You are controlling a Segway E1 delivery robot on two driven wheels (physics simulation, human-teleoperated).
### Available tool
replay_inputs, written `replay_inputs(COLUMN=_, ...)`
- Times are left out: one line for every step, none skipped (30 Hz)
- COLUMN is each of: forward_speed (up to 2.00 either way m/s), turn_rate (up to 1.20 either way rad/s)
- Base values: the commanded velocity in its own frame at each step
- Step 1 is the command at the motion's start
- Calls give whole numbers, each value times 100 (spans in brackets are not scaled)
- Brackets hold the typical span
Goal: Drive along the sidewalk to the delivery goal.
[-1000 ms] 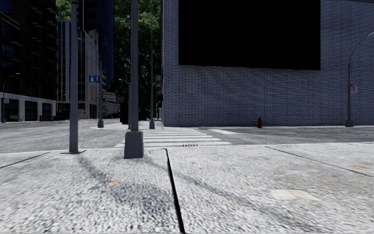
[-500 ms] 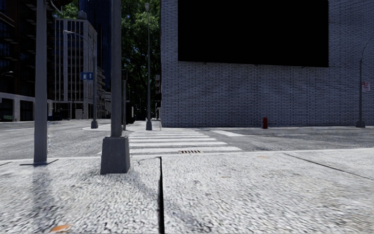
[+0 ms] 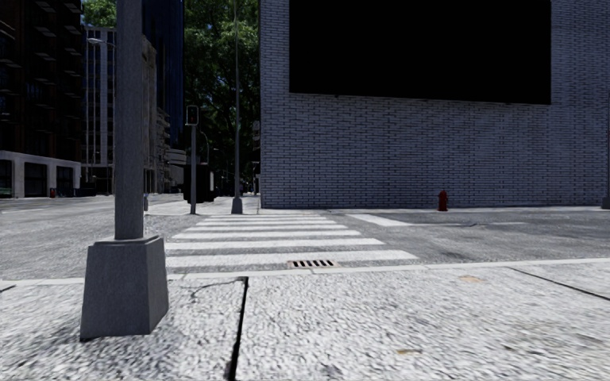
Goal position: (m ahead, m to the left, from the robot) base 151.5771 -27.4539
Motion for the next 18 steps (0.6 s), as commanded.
replay_inputs(forward_speed=192, turn_rate=0)
replay_inputs(forward_speed=192, turn_rate=0)
replay_inputs(forward_speed=192, turn_rate=0)
replay_inputs(forward_speed=192, turn_rate=0)
replay_inputs(forward_speed=192, turn_rate=0)
replay_inputs(forward_speed=192, turn_rate=0)
replay_inputs(forward_speed=192, turn_rate=7)
replay_inputs(forward_speed=192, turn_rate=7)
replay_inputs(forward_speed=192, turn_rate=21)
replay_inputs(forward_speed=192, turn_rate=22)
replay_inputs(forward_speed=192, turn_rate=23)
replay_inputs(forward_speed=192, turn_rate=23)
replay_inputs(forward_speed=192, turn_rate=23)
replay_inputs(forward_speed=192, turn_rate=23)
replay_inputs(forward_speed=192, turn_rate=23)
replay_inputs(forward_speed=192, turn_rate=23)
replay_inputs(forward_speed=192, turn_rate=23)
replay_inputs(forward_speed=192, turn_rate=23)
